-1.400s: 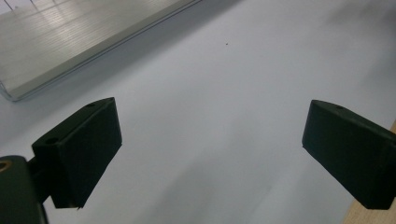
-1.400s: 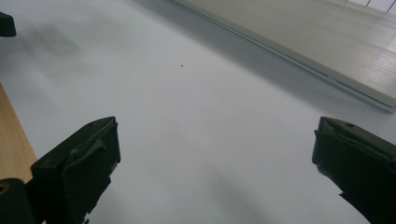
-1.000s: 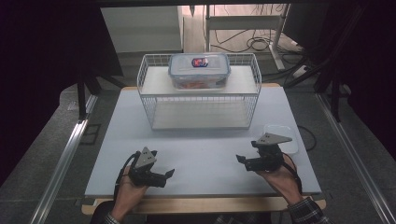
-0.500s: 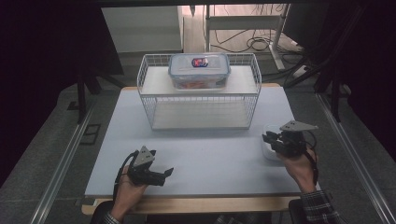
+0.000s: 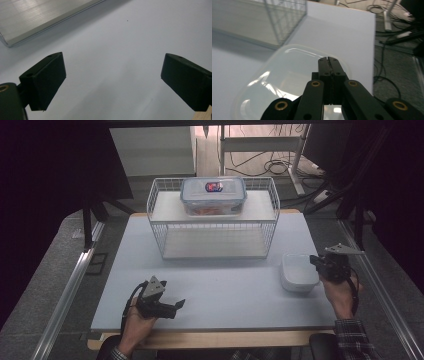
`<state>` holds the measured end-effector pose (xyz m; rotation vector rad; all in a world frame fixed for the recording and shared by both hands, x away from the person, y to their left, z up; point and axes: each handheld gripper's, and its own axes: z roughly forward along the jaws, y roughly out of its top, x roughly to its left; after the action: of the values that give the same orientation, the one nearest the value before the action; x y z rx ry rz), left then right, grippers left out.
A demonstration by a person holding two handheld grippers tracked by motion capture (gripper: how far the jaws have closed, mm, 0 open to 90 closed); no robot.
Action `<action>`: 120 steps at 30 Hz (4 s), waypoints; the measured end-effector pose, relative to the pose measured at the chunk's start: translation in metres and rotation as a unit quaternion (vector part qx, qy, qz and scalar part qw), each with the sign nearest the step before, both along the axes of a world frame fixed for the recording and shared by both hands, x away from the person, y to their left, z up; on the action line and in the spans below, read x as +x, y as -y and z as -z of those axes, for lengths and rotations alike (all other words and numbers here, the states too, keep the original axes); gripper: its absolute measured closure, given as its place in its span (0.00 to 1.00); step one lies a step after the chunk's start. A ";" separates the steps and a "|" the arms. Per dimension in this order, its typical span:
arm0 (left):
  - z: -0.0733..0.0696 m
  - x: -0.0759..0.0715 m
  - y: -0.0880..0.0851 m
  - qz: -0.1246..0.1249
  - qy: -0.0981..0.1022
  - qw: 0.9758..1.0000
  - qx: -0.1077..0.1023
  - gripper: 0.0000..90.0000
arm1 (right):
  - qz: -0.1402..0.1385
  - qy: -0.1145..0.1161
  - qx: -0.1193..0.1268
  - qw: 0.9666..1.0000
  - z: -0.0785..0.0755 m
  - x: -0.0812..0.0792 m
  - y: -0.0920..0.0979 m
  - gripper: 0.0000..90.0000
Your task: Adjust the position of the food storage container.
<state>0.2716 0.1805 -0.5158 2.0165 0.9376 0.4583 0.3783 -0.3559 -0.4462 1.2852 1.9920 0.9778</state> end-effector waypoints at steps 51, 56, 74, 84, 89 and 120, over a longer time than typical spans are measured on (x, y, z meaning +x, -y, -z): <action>0.002 0.003 0.003 0.004 -0.013 1.000 -0.012 0.07 | -0.150 -0.076 0.031 0.985 0.037 0.007 -0.093 0.99; 0.002 0.003 0.005 0.007 -0.019 1.000 -0.015 0.07 | -0.183 -0.076 0.025 0.980 0.038 0.003 -0.115 0.99; 0.000 0.003 0.007 0.001 -0.044 0.999 -0.003 0.07 | -0.210 -0.038 0.007 0.977 0.018 -0.051 -0.107 0.99; -0.005 0.010 0.006 -0.004 -0.039 0.999 0.007 0.12 | -0.243 -0.070 0.004 0.967 0.028 -0.095 -0.114 0.99; -0.011 0.021 0.009 -0.003 -0.024 1.000 0.002 0.28 | -0.247 -0.100 0.000 0.964 0.039 -0.090 -0.121 0.98; -0.002 0.088 0.059 0.048 -0.085 0.995 -0.006 0.86 | -0.229 -0.141 0.043 0.962 0.048 -0.004 -0.158 0.97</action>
<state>0.3598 0.1211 -0.5134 2.1041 0.9374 0.2303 0.3741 -0.1983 -0.4941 1.0731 2.5698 1.1509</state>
